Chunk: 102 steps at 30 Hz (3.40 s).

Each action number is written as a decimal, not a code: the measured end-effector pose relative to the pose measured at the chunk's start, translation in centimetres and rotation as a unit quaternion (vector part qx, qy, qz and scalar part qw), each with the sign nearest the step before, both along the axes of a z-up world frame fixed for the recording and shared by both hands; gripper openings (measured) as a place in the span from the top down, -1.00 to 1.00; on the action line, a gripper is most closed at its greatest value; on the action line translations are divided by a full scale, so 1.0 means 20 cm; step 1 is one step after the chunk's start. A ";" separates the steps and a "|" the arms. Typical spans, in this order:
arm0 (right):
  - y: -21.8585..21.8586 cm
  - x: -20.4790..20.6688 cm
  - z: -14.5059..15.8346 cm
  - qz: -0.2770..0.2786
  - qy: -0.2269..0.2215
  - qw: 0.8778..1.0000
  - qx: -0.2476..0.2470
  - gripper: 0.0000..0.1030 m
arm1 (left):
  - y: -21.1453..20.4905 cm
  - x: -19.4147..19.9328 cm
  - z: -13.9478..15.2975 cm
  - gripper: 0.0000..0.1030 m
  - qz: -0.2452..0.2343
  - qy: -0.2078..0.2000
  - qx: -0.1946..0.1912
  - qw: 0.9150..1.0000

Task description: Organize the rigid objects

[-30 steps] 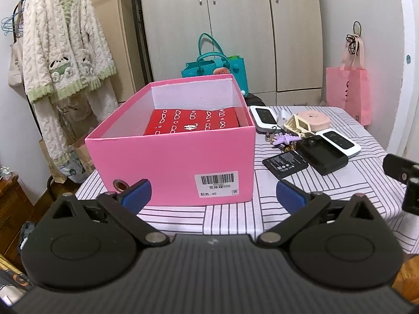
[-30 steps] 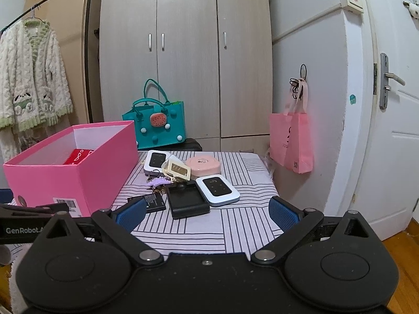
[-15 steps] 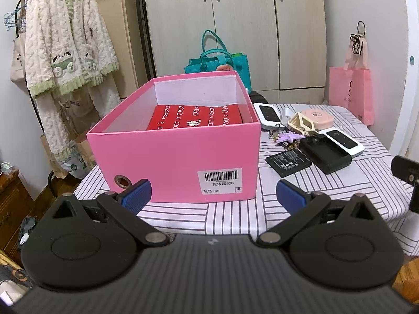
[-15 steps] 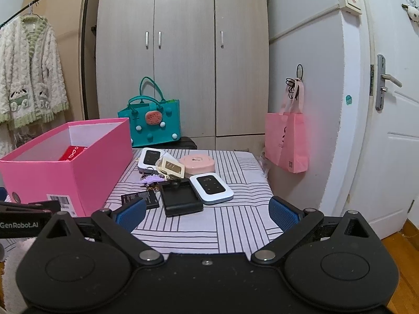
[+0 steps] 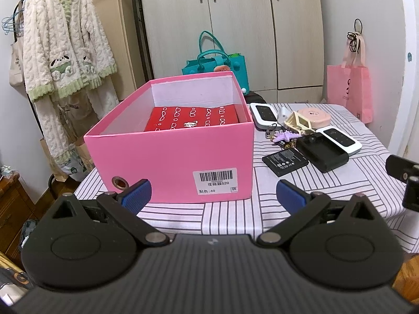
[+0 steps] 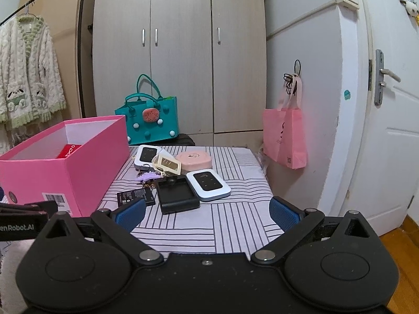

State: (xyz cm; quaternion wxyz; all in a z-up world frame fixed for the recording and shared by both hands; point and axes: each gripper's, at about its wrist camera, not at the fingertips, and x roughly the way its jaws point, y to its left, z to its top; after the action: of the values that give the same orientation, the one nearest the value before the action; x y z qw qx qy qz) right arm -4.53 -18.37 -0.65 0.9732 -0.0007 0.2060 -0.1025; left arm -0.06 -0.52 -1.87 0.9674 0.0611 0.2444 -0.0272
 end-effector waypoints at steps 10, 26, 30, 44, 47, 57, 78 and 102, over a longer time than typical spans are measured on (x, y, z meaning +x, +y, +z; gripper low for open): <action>0.00 0.00 -0.01 -0.001 -0.004 1.000 0.000 -0.99 | -0.01 0.00 0.01 -1.00 0.002 -0.001 -0.006 1.000; 0.00 -0.01 -0.01 -0.002 -0.005 1.000 -0.003 -1.00 | -0.01 0.00 0.00 -1.00 0.003 0.004 -0.005 1.000; 0.01 -0.01 -0.01 -0.001 -0.008 1.000 -0.005 -1.00 | -0.01 0.00 0.00 -1.00 0.003 0.005 -0.006 1.000; -0.06 0.00 -0.07 0.000 -0.059 0.998 0.034 -1.00 | 0.03 0.03 0.05 -1.00 -0.024 0.020 0.000 1.000; -0.07 0.04 -0.03 0.033 -0.058 0.997 0.036 -1.00 | 0.09 0.05 0.12 -1.00 -0.044 0.026 -0.010 0.999; -0.05 0.39 -0.01 0.139 0.054 0.988 0.028 -0.67 | 0.45 0.23 0.43 -1.00 -0.079 0.024 0.039 0.996; -0.12 1.04 -0.22 0.216 0.211 0.953 0.015 -0.30 | 0.78 1.15 0.29 -0.23 -0.064 0.166 0.050 0.983; -0.18 1.08 0.04 0.222 0.140 0.963 0.065 -0.29 | 0.66 1.24 0.22 0.90 -0.057 0.157 0.068 0.984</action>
State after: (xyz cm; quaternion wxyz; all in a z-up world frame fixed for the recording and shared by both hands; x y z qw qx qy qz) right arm 16.99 -21.93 0.08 0.9309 0.0022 0.3411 0.1304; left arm 24.67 12.64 2.48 0.9074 0.1353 0.3908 -0.0745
